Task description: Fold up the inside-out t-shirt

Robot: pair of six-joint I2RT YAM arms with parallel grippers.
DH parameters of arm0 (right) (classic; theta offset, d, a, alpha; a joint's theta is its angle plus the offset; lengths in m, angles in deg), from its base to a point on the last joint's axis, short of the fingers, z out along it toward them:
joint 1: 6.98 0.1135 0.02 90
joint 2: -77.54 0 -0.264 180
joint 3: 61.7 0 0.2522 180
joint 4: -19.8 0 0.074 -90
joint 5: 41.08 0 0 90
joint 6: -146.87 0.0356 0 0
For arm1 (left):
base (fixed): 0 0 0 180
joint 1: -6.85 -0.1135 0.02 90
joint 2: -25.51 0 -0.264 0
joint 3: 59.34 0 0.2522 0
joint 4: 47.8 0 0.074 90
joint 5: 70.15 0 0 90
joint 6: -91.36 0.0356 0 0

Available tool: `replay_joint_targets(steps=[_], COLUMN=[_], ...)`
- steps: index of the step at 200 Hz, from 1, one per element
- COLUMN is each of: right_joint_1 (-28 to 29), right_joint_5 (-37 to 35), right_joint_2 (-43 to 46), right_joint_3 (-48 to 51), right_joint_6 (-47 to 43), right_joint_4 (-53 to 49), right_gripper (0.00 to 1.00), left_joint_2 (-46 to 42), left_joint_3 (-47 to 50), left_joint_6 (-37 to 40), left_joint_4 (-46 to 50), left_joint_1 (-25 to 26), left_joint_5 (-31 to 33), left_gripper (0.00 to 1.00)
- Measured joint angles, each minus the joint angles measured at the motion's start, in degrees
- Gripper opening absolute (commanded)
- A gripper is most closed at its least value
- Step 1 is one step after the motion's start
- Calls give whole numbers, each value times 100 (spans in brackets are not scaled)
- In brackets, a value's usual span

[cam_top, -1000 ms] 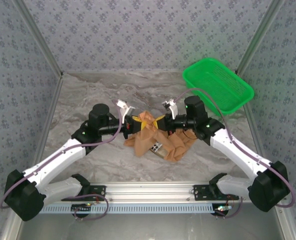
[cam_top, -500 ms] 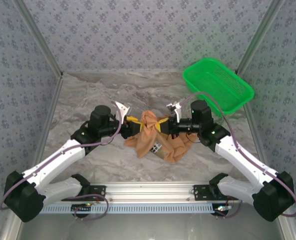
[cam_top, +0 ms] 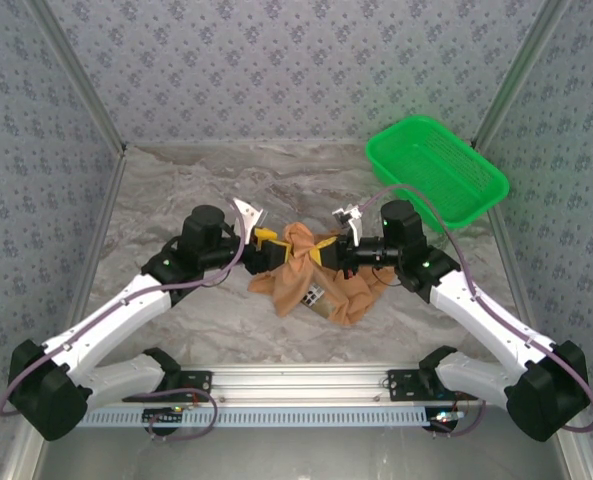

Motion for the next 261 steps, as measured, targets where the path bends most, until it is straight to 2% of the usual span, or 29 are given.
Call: replay_joint_targets(steps=[31,82,102,127,142,162,210,255,261], right_joint_1=[0,0,0,0,-22,-188,-693,-542,-509], right_joint_5=[-2,-7,-22,-68,-173,-219,-549,-800,-800], right_joint_2=[-15,-17,-17,-15,-11,20,160,92,68], right_joint_3=[0,0,0,0,0,22,332,332,332], right_joint_6=[-42,-44,-61,-118,-136,-68,352,369,367], right_joint_4=[-28,-31,-33,-164,-284,-256,48,63,63], right_gripper=[0,0,0,0,0,0,0,0,4], left_joint_2=[107,531,634,678,673,581,-181,-192,-155], left_joint_3=[-278,-662,-745,-785,-787,-750,-348,-345,-343], left_joint_6=[17,214,275,291,251,-2,-1276,-2061,-2133], left_joint_4=[179,461,529,533,503,358,-293,-573,-623], left_joint_1=[107,308,334,337,337,214,-719,-772,-772], left_joint_5=[308,584,684,745,667,232,-1040,-1895,-1965], left_gripper=[56,38,26,0,0,0,0,0,0])
